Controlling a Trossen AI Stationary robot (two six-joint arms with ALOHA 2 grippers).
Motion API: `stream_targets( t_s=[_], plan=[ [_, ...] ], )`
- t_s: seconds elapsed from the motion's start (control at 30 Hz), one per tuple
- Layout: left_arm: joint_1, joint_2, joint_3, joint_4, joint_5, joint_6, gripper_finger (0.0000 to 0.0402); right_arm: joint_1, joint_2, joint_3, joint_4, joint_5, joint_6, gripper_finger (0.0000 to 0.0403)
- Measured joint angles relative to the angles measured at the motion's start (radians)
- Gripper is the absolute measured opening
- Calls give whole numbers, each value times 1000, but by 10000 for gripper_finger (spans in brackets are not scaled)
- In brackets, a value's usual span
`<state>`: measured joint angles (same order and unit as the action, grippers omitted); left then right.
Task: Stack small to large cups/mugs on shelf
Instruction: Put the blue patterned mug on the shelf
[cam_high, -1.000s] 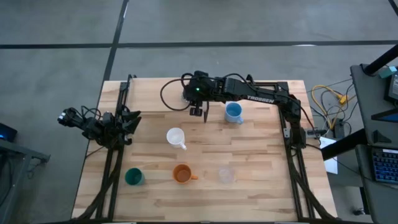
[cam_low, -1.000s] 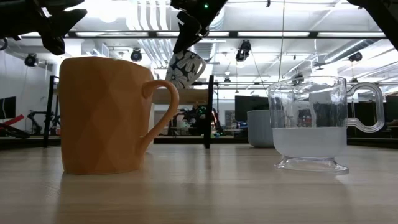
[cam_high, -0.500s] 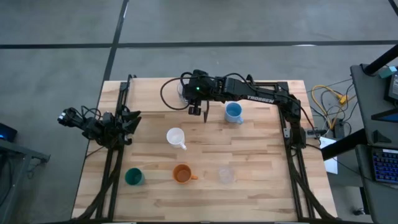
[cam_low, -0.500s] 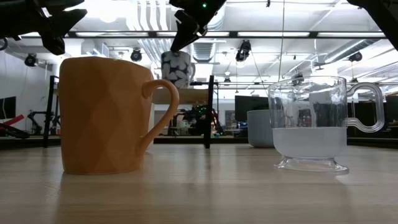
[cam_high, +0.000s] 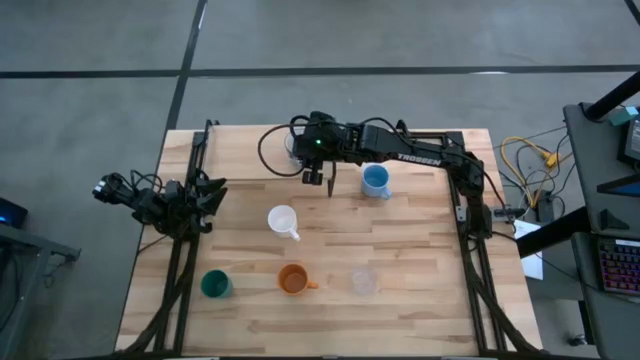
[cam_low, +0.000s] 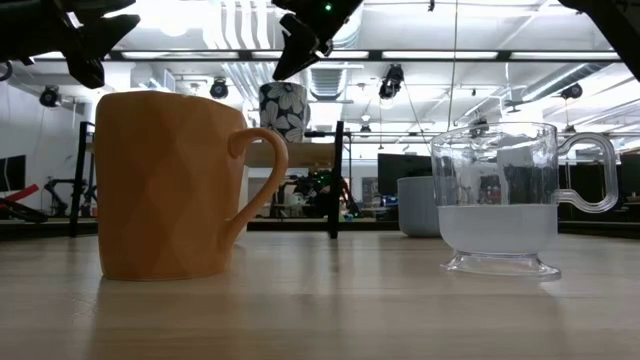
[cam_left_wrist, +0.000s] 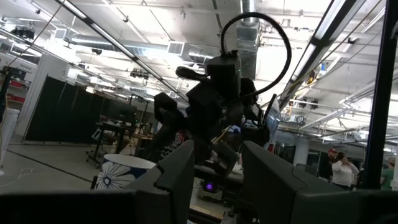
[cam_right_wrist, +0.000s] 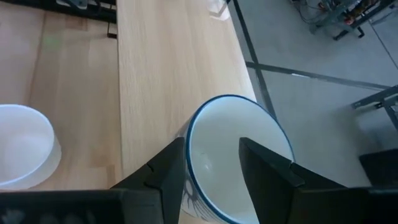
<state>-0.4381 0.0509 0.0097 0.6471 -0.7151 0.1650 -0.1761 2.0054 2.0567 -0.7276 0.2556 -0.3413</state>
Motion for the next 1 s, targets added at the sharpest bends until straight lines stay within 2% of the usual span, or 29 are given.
stream_targets(
  t_s=[0.17,0.33,0.53,0.77,0.9,1.0],
  plan=[
    [0,0,0,0,0,-1,122,50,-63,-3,-50,4,-6,135],
    [0,7,3,-3,7,-5,122,129,-169,-114,-21,7,-22,104],
    [-1,77,34,-1,48,-54,122,205,-384,-414,119,-37,35,62],
    [0,243,107,-2,53,-67,122,255,-653,-788,338,-71,92,35],
    [-1,364,184,-4,-10,-107,122,254,-793,-983,489,-159,113,32],
    [0,451,255,-11,-66,-108,122,255,-888,-1114,587,-178,114,31]
  ],
)
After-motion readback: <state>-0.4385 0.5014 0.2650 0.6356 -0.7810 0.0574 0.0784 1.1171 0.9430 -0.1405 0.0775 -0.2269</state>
